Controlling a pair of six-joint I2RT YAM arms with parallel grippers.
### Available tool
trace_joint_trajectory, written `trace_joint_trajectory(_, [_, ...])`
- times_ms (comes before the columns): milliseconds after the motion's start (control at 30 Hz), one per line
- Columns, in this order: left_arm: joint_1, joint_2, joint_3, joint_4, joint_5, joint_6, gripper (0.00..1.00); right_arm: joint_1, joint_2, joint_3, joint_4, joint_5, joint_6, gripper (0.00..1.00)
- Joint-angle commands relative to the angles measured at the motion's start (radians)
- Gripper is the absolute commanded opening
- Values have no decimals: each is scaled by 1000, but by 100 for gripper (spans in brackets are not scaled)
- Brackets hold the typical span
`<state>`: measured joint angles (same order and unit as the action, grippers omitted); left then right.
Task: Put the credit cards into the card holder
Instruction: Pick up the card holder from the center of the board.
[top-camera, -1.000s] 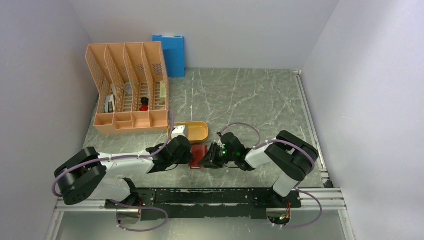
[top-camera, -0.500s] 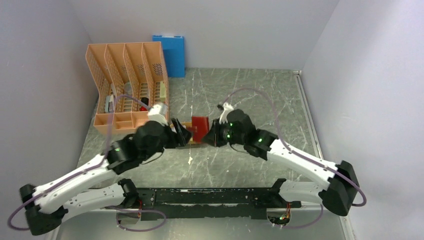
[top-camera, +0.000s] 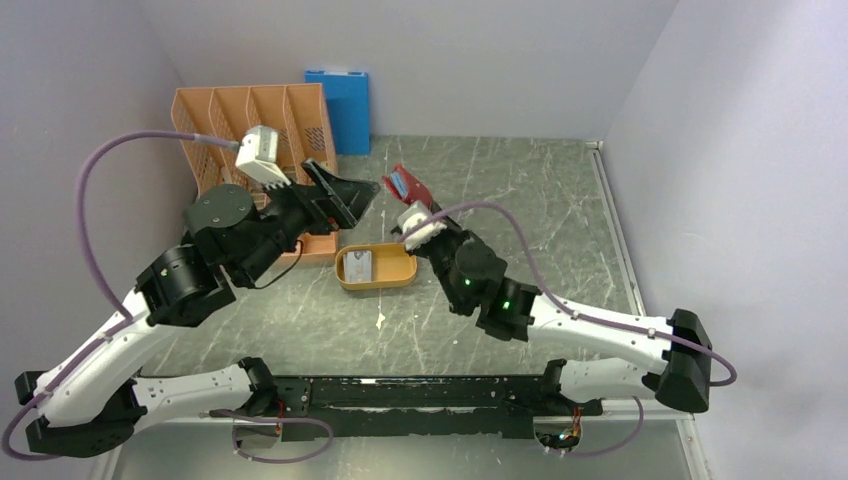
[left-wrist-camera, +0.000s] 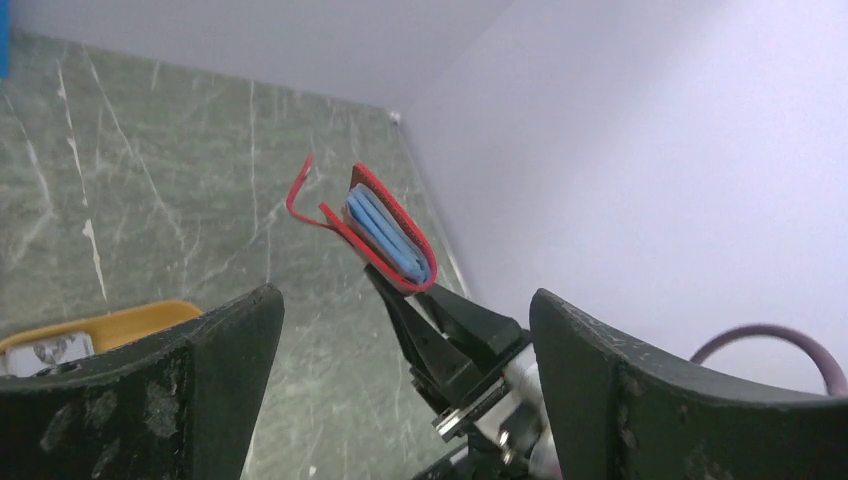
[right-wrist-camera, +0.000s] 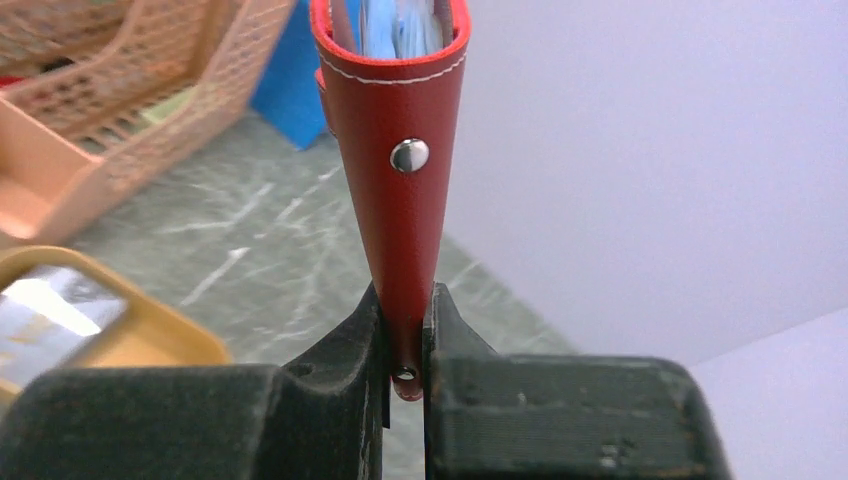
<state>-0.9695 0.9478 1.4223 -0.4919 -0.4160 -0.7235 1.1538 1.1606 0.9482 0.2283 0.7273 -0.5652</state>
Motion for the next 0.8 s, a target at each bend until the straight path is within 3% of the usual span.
trace_joint_trajectory(0, [4,-1,-72,22,91,-41,97,74,4,-145,614,157,-614,0])
trace_joint_trajectory(133, [4,5,-108,59,152,-86,97,134,-17,-256,825,129,-828,0])
trace_joint_trajectory(267, [4,45,-76,40,201,-104,97,160,-23,-303,900,97,-930,0])
trace_joint_trajectory(600, [3,59,-86,-48,232,-180,97,190,-41,-360,1012,44,-1056,0])
trace_joint_trajectory(767, [4,56,-103,13,252,-211,97,209,-18,-366,1046,38,-1099,0])
